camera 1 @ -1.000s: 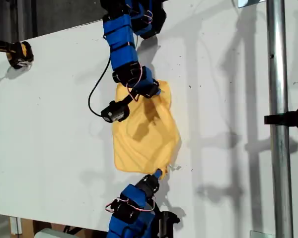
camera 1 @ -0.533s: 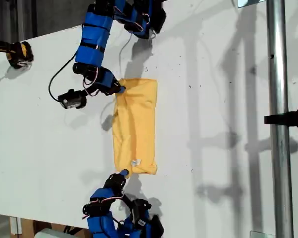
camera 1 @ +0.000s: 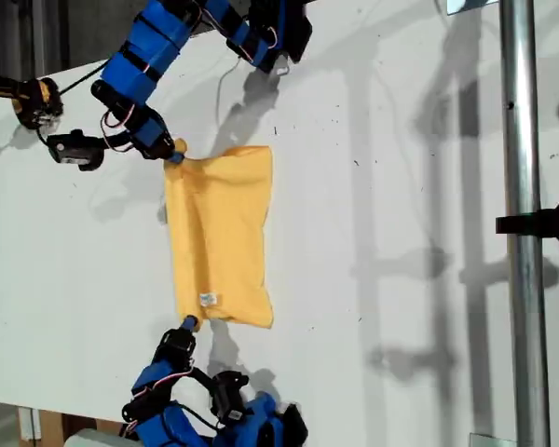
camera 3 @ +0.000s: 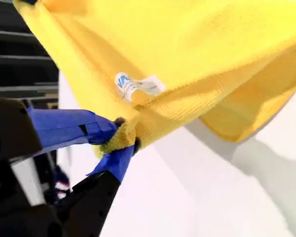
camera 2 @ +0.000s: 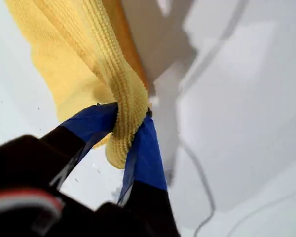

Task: Grasp corners of a towel and fold twice.

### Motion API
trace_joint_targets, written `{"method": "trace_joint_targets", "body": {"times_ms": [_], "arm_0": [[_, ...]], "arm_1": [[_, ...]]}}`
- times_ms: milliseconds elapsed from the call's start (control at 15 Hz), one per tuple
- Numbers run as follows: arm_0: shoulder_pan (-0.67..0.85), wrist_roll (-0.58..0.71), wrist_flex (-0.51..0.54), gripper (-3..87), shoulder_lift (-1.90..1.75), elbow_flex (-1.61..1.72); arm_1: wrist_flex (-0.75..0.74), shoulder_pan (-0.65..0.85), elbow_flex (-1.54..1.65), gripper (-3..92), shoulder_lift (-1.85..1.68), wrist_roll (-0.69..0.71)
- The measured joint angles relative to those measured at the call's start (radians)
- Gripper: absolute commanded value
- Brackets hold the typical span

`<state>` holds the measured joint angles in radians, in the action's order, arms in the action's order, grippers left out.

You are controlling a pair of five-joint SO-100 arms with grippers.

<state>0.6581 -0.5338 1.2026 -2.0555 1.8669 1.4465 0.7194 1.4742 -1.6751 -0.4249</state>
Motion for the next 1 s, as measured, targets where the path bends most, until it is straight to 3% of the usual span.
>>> {"method": "trace_joint_targets", "body": {"times_ms": [200,400,1000], "arm_0": [[0.017,0.043,-0.009,-0.7,0.021,-0.089],[0.017,0.044,-0.011,-0.7,0.002,-0.086],[-0.143,-0.153,-0.075,-0.7,-0.017,0.195]], "arm_1": [[-0.006,0.08,-0.064,-0.1,-0.081,0.044],[-0.002,0.067,-0.063,-0.1,-0.164,0.049],[0.043,-0.247,0.232,-0.1,-0.187,-0.187]]}}
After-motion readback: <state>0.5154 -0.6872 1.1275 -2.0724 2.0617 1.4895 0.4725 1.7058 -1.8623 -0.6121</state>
